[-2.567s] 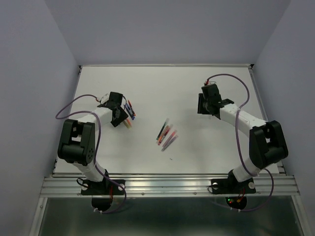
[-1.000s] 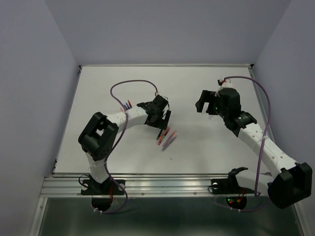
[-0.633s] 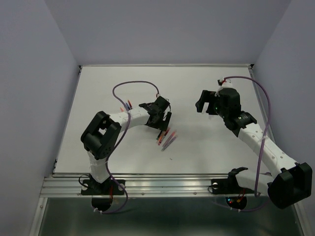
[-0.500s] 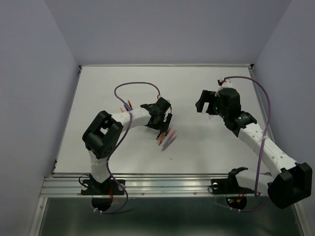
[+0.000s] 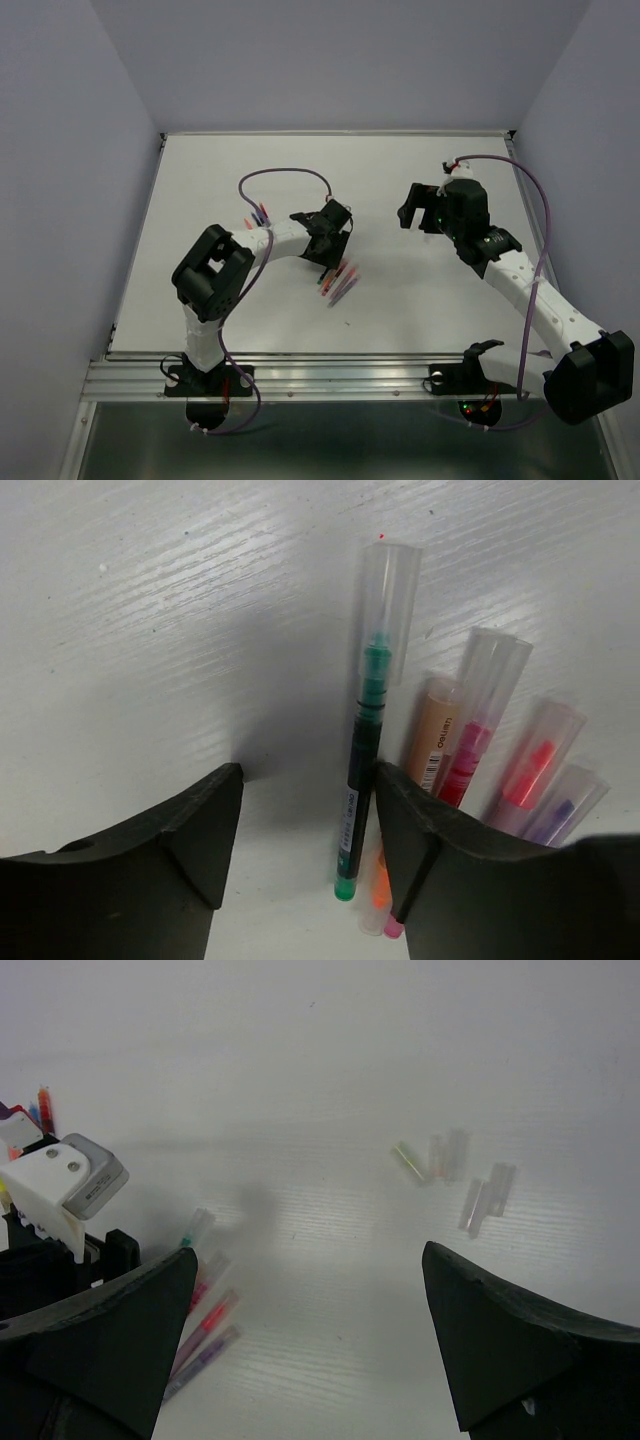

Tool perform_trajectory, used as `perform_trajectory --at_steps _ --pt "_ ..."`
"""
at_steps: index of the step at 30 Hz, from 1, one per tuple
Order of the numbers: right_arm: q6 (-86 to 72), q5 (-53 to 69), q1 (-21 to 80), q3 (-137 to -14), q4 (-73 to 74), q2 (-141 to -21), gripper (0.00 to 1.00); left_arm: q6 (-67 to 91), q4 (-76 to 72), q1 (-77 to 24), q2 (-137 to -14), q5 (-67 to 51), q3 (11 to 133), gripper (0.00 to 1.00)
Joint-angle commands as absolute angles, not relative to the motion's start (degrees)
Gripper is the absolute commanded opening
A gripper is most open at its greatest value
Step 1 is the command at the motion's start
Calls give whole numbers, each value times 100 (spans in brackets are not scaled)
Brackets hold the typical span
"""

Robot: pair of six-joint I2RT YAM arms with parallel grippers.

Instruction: Open the pen caps

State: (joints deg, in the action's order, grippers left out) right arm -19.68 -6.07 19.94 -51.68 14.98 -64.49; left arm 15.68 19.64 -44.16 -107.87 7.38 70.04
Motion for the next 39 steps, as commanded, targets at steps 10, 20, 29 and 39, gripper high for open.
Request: perform_trajectory --at_steps 10,20,29,39 --pt "-1942 -791 2004 -5203 1274 -6398 100 1318 1758 -4482 -11118 518 7040 27" --pt "-1820 -721 2004 -5203 1266 -6363 100 1441 1661 -4439 -11119 948 7119 0" --pt "-1714 -90 2004 -4932 643 -5969 100 1450 942 -4403 -9319 1161 7085 0" --pt "-2082 2336 2004 -4685 -684 -6029 100 1204 115 -4403 -7859 -877 6118 0"
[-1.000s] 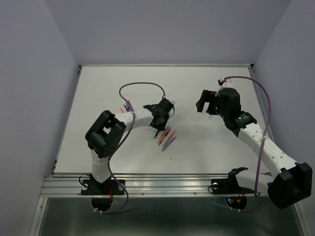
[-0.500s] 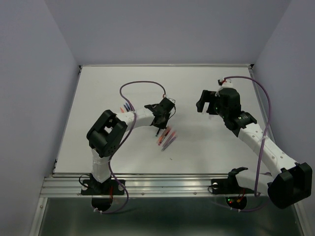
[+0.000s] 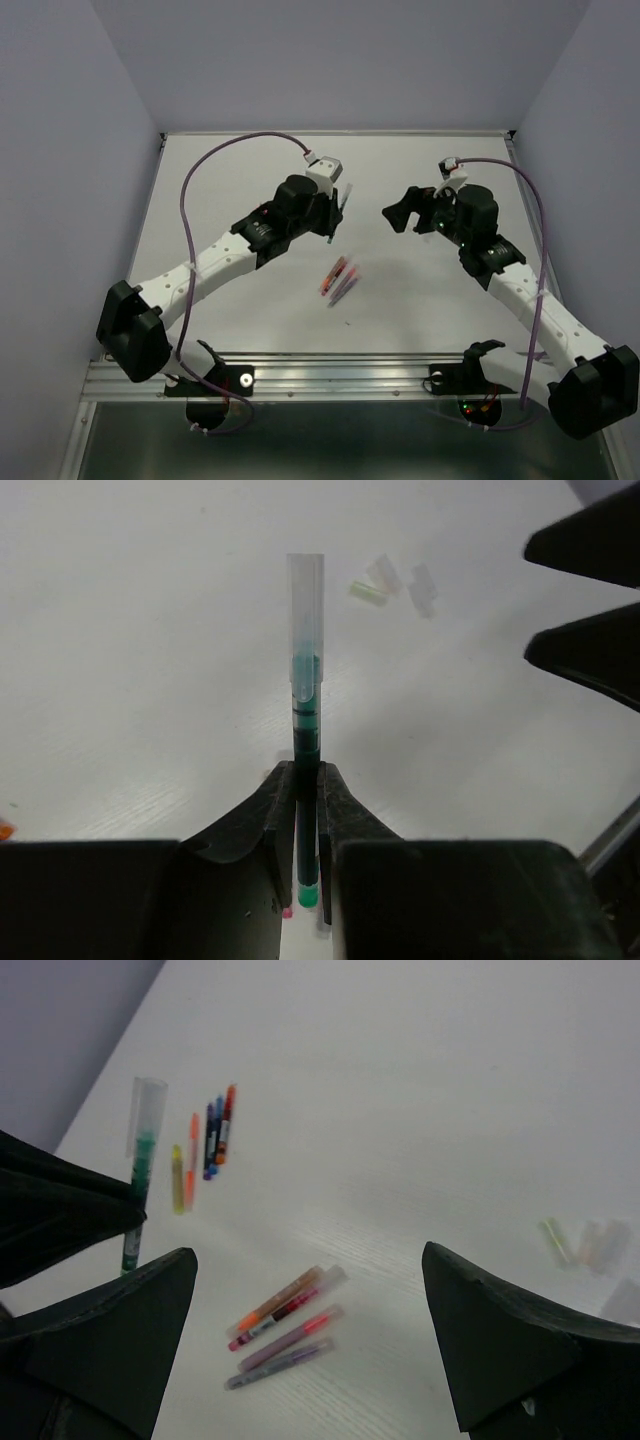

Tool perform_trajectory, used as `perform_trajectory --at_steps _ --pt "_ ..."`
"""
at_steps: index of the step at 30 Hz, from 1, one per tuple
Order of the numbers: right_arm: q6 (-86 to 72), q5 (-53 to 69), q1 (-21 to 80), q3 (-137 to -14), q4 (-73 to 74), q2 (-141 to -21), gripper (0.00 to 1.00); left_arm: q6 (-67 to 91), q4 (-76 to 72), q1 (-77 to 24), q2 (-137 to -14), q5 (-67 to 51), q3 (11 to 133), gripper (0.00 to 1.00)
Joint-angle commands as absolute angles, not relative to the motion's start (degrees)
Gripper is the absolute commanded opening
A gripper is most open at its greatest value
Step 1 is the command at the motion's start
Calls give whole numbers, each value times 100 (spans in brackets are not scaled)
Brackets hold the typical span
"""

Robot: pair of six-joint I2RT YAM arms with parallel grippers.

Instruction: Open the pen caps

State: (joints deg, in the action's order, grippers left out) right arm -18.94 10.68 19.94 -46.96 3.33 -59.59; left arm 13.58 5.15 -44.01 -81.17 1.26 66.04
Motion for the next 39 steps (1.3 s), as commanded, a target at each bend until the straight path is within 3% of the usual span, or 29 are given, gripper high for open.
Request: perform_trajectory --at_steps 1,5,17,25,33,39 --pt "-2231 2547 2004 -4685 -816 -6073 100 1213 -147 -4403 -7657 -1009 6013 0" --pt "-2680 3416 2004 -4658 -1730 -6248 100 1309 -720 -4403 -7287 -1809 5547 0" --pt "-3612 4130 2004 -4746 -2363 -6785 97 1652 -1274 -4403 -7154 -2171 5379 0" --pt "-4139 4271 2004 -4614 -2927 -6873 70 1775 -1415 -4403 -7198 -2162 5405 0" --pt "-4175 4307 2004 -4597 -2900 -6917 63 1881 -1643 -4403 -7154 -2250 5362 0" --pt "-4175 4351 2004 -4623 -2900 -6952 35 1898 -1670 -4403 -7181 -2259 5379 0"
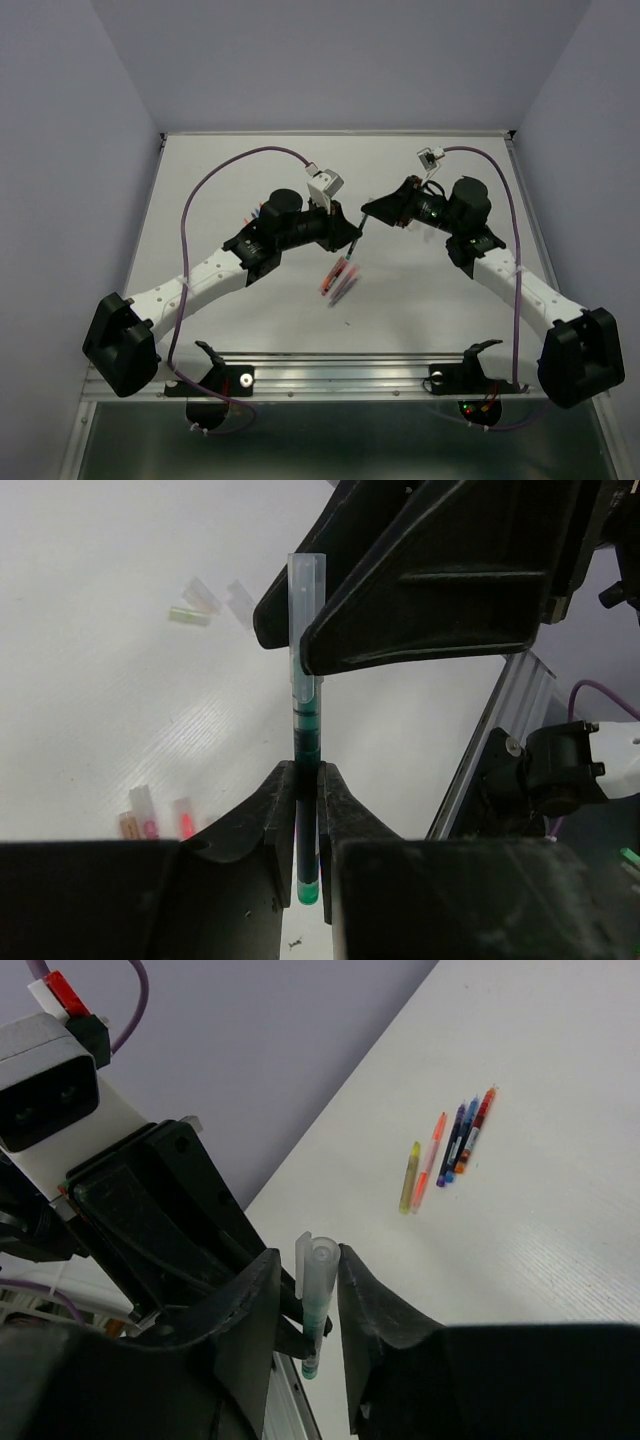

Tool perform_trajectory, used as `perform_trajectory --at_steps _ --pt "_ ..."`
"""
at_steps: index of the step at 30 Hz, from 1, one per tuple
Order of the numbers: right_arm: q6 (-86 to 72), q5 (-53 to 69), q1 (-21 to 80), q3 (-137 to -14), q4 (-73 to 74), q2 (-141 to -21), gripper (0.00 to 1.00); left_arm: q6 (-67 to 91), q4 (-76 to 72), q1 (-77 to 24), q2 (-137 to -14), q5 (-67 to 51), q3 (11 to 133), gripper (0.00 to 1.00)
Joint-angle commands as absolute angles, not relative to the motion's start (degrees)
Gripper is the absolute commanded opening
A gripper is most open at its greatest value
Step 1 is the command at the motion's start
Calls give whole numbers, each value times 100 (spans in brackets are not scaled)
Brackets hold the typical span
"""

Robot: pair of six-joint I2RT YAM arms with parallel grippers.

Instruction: Open the pen caps

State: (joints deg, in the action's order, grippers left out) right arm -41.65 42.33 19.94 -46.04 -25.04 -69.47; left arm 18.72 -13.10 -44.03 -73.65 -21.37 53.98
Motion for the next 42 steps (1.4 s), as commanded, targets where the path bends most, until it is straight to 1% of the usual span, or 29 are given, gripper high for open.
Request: perform_trajectory --at_steps 1,2,5,6,8,9,10,11,12,13,16,19,24,25,27,28,29,30,31,34,38,39,42 --pt "-4184 4368 2004 -4623 -2900 -6952 33 1907 -1679 -4403 -7181 -2259 5379 0" --pt "-4175 4386 2004 -4632 -2900 -6961 31 1907 -1687 -4403 -7181 -2250 5388 0" --pt "-4166 4412 2004 -4632 -2900 -6952 15 1916 -1705 -4403 -7189 -2276 5405 0" --pt "-4183 4377 2004 -4632 -2900 -6952 7 1907 -1731 -4403 -7189 -2337 5405 0" --pt "-4192 4325 2004 -4641 -2900 -6943 3 1907 -1723 -4403 -7198 -2382 5423 0" --pt "-4218 4298 2004 -4641 -2900 -6935 1 1907 -1705 -4403 -7216 -2373 5440 8" --pt "-4245 4289 2004 -4649 -2900 -6943 1 1916 -1653 -4403 -7242 -2364 5467 37" --pt "-4280 4272 2004 -4658 -2900 -6935 1 1925 -1626 -4403 -7251 -2286 5484 48" --pt "-4332 4254 2004 -4658 -2900 -6926 1 1925 -1591 -4403 -7294 -2268 5510 62" --pt "-4342 4263 2004 -4667 -2900 -6926 1 1916 -1582 -4403 -7321 -2259 5528 64" --pt "-4412 4210 2004 -4676 -2900 -6882 1 1907 -1591 -4403 -7400 -2276 5581 65" --pt "-4447 4262 2004 -4685 -2900 -6873 1 1890 -1582 -4403 -7497 -2268 5651 63" --pt "-4588 4438 2004 -4658 -3014 -6908 1 1863 -1652 -4403 -7585 -2294 5722 55" --pt "-4623 4456 2004 -4641 -3058 -6917 1 1855 -1696 -4403 -7602 -2311 5730 46" --pt "-4632 4456 2004 -4632 -3059 -6926 1 1872 -1731 -4403 -7603 -2338 5748 37" --pt "-4623 4456 2004 -4632 -3059 -6926 1 1881 -1766 -4403 -7603 -2355 5739 22" --pt "-4614 4456 2004 -4632 -3050 -6943 1 1890 -1784 -4403 -7603 -2373 5731 14" --pt "-4614 4456 2004 -4632 -3050 -6961 1 1898 -1802 -4403 -7594 -2408 5713 4" --pt "-4588 4439 2004 -4641 -3050 -6978 1 1907 -1845 -4403 -7585 -2426 5669 0" --pt "-4483 4097 2004 -4676 -3050 -7075 1 2004 -1977 -4403 -7506 -2540 5485 0" --pt "-4141 2912 2004 -4947 -2980 -7233 1 2179 -2021 -4412 -7339 -2672 5099 0" --pt "-4070 2431 2004 -5192 -2919 -7294 1 2310 -2030 -4412 -7269 -2741 5002 0" --pt "-3876 1769 1951 -5728 -2822 -7584 1 2443 -2022 -4438 -7076 -2725 4423 0"
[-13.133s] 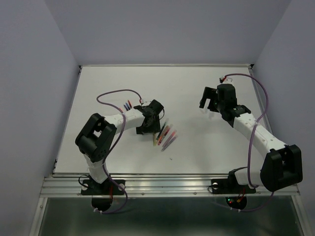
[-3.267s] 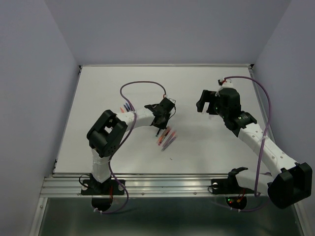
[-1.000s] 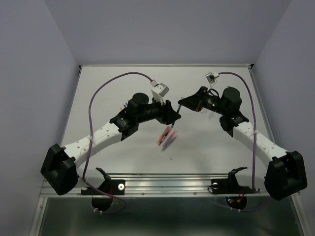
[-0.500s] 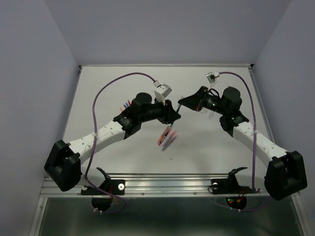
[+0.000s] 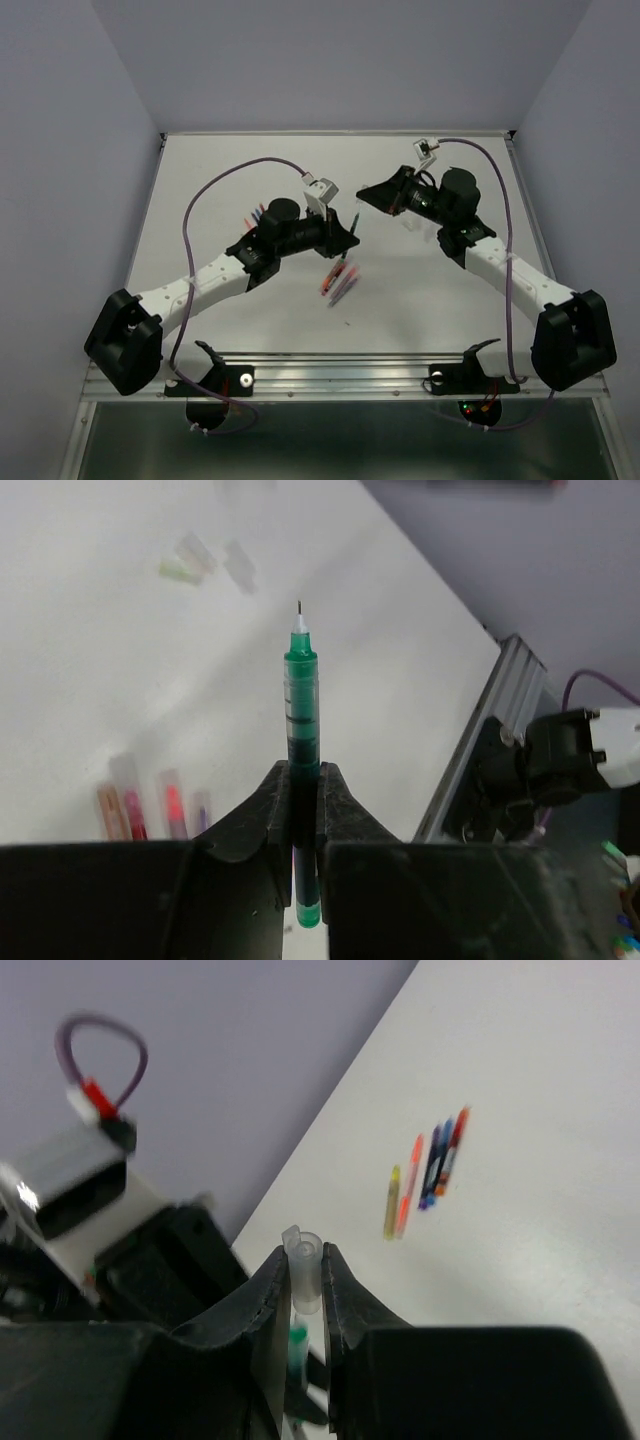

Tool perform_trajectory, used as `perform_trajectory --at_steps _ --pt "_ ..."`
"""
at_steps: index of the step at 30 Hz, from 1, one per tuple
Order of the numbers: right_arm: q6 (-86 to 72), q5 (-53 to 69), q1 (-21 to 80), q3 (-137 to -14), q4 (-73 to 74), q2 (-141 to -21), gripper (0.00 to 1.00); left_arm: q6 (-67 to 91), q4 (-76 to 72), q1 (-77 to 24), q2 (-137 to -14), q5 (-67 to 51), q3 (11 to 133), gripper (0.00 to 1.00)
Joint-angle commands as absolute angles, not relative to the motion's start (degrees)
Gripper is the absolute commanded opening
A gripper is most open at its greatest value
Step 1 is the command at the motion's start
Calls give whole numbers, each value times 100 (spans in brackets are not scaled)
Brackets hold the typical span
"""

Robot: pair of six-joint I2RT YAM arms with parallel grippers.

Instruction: Open the pen caps

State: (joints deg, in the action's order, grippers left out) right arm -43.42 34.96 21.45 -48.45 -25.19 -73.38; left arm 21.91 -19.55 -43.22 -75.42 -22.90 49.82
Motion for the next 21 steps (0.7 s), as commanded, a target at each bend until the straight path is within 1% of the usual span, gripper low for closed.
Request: perform_trajectory --at_steps 1,4,6,8,11,12,14,16,18,19,21 --pt "-3841 1688 1855 -5861 -2795 -7663 1 2496 -2013 -4438 -7014 -2716 4317 0" --pt "-3806 1503 1583 -6186 -2742 -7918 1 2698 -2021 -4456 -6794 -2646 3861 0" --pt "-3788 1590 1381 -6424 -2672 -8094 1 2856 -2013 -4456 -6689 -2488 3675 0" --pt "-3544 1626 1380 -6661 -2305 -8217 1 2900 -1882 -4456 -6574 -2348 3551 0" --pt "-2990 1722 1380 -6881 -1145 -8428 1 3119 -1110 -4447 -6556 -1559 3805 0" --pt "-2901 1679 1380 -6864 -821 -8481 1 3303 -603 -4439 -6618 -947 4041 0" --pt "-2604 1556 1380 -6489 -320 -8438 1 3479 -143 -4316 -6706 -268 4279 0" --pt "-2531 1022 1380 -6259 43 -8403 1 3752 411 -4210 -6811 243 4552 0" --pt "-2260 679 1449 -6100 718 -8463 1 3945 763 -3895 -6881 726 4701 0" --pt "-2207 477 1502 -6082 895 -8516 1 4085 1008 -3728 -6943 756 4763 0" --pt "-2031 38 1617 -6073 1335 -8701 1 4236 1168 -3061 -7022 721 4755 0"
